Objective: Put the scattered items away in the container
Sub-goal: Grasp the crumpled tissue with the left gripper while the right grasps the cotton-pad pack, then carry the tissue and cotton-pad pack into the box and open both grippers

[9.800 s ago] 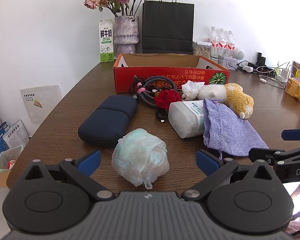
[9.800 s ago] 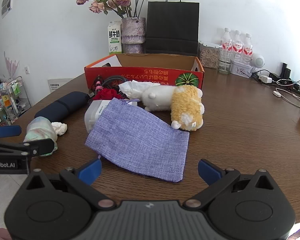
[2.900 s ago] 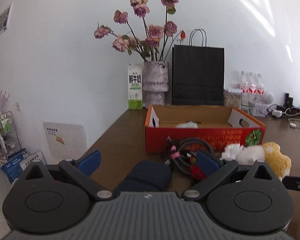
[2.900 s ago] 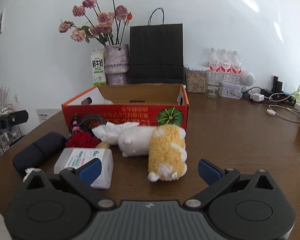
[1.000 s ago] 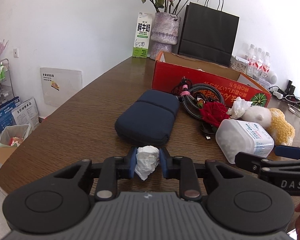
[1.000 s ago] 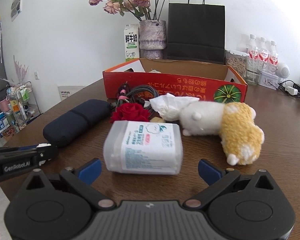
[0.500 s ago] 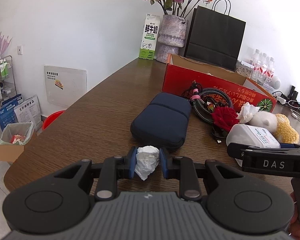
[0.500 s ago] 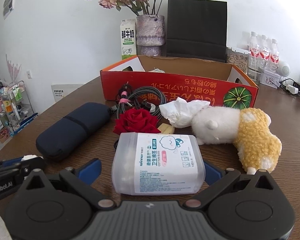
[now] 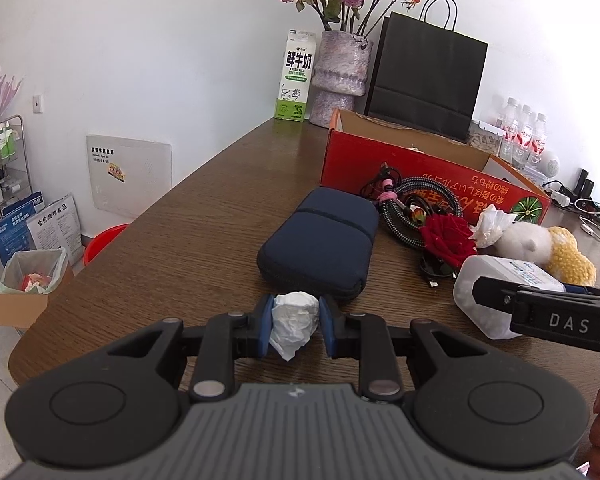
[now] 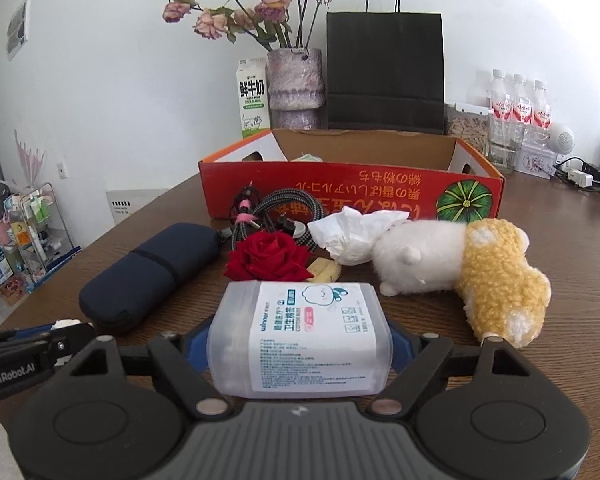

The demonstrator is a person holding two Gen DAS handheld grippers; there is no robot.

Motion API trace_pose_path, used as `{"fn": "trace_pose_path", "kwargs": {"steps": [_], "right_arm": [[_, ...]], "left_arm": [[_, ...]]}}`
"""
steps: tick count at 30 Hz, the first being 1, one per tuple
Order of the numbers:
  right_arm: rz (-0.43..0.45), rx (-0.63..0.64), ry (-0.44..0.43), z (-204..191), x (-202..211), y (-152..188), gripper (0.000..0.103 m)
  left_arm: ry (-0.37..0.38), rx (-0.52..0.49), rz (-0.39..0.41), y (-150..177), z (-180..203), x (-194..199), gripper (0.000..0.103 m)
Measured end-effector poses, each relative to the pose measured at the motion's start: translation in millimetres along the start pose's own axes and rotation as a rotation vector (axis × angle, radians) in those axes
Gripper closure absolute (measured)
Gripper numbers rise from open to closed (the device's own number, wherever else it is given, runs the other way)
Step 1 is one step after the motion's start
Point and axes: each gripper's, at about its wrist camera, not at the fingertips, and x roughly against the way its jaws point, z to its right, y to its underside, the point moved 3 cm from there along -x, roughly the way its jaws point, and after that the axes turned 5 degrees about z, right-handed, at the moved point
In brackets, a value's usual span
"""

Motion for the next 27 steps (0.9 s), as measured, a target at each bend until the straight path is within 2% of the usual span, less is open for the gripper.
{"fn": "trace_pose_path", "kwargs": {"steps": [10, 15, 21, 27], "right_arm": [[0.083, -0.003, -0.011, 10.2, 22.0, -10.2, 0.021], [0.143, -0.004, 0.0, 17.9, 30.2, -22.6, 0.021], [0.215, -0.024, 0.032, 35.7, 30.1, -48.0, 0.021], [0.307, -0.044, 0.065, 57.4, 19.2, -89.5, 0.021]], "left_arm": [[0.021, -0.022, 0.057, -18.3, 15.0, 10.8, 0.078], [0.043, -0.041, 0.113, -36.1, 27.6, 13.7, 0.078], [0.086, -0.056, 0.184, -69.0, 49.6, 6.4, 0.078], [0.112, -0.045, 0.247, -114.9, 77.8, -15.0, 0.078]]}}
